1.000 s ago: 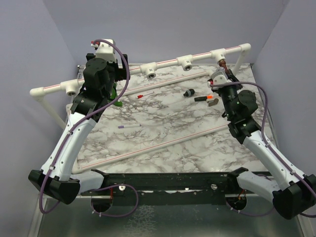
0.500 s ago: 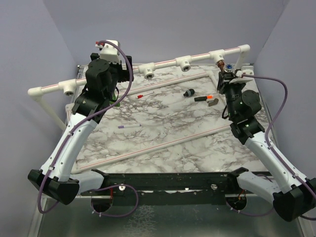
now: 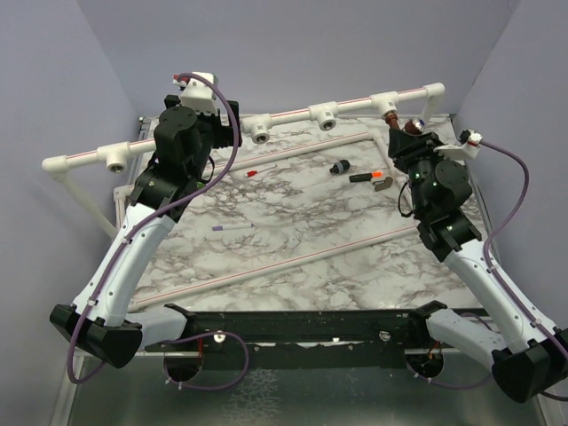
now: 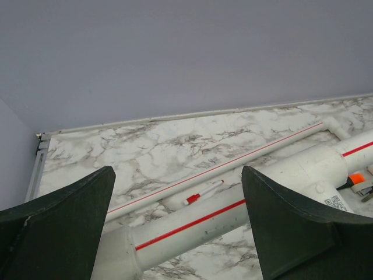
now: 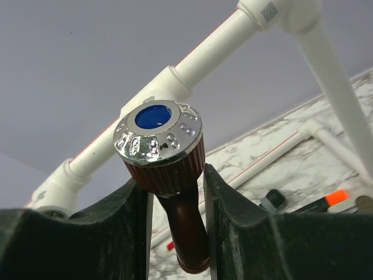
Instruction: Install the water faucets
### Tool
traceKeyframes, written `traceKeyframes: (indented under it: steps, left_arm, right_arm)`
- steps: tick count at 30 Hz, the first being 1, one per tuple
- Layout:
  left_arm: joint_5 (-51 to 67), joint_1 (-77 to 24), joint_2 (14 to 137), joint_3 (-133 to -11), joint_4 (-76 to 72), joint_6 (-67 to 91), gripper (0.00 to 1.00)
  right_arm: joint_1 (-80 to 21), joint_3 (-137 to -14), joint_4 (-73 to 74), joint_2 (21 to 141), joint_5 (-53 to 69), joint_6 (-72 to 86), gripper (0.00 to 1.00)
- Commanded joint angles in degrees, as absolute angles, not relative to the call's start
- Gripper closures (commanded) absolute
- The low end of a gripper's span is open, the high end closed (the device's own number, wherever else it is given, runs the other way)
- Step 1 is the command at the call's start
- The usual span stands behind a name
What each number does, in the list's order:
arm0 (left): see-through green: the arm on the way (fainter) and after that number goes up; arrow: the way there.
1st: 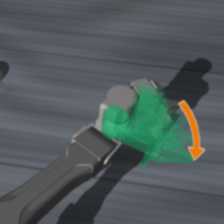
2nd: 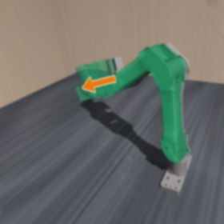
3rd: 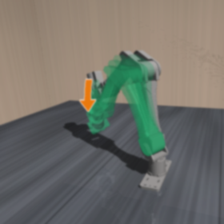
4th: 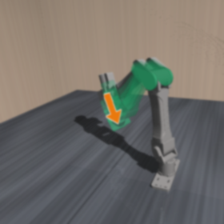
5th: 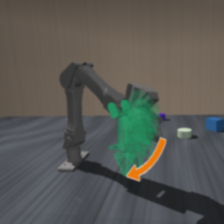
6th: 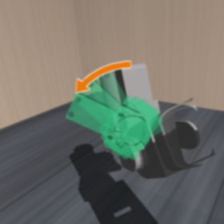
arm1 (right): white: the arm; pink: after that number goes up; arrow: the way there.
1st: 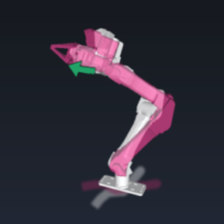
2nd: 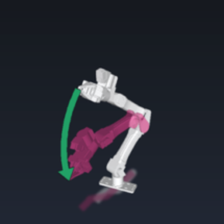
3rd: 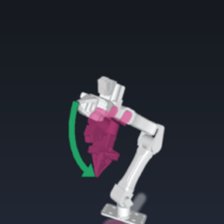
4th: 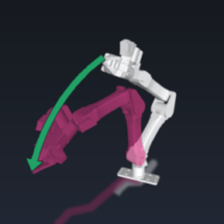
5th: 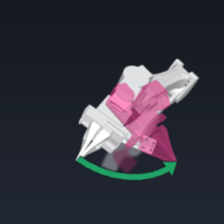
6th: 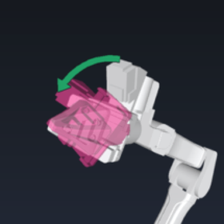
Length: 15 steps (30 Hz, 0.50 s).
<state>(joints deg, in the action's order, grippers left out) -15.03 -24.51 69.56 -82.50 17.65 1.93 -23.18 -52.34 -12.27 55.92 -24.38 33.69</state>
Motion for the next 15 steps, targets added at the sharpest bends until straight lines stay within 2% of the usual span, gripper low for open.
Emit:
traceKeyframes:
  steps: [1,6,15]
  left_arm:
    - [-12.48,-25.14,71.31,-80.07,27.25,3.52,0.10]
    - [-12.39,-25.14,71.49,-80.14,27.25,3.56,0.10]
    - [-12.57,-25.18,71.51,-80.15,27.25,3.47,0.09]
  right_arm:
    - [-24.96,-51.24,-8.38,55.55,-25.18,65.87,1.00]
    - [-24.98,-48.81,-7.87,54.80,-24.07,77.28,0.99]
    - [-24.98,-46.85,-4.67,54.19,-22.66,86.69,0.99]
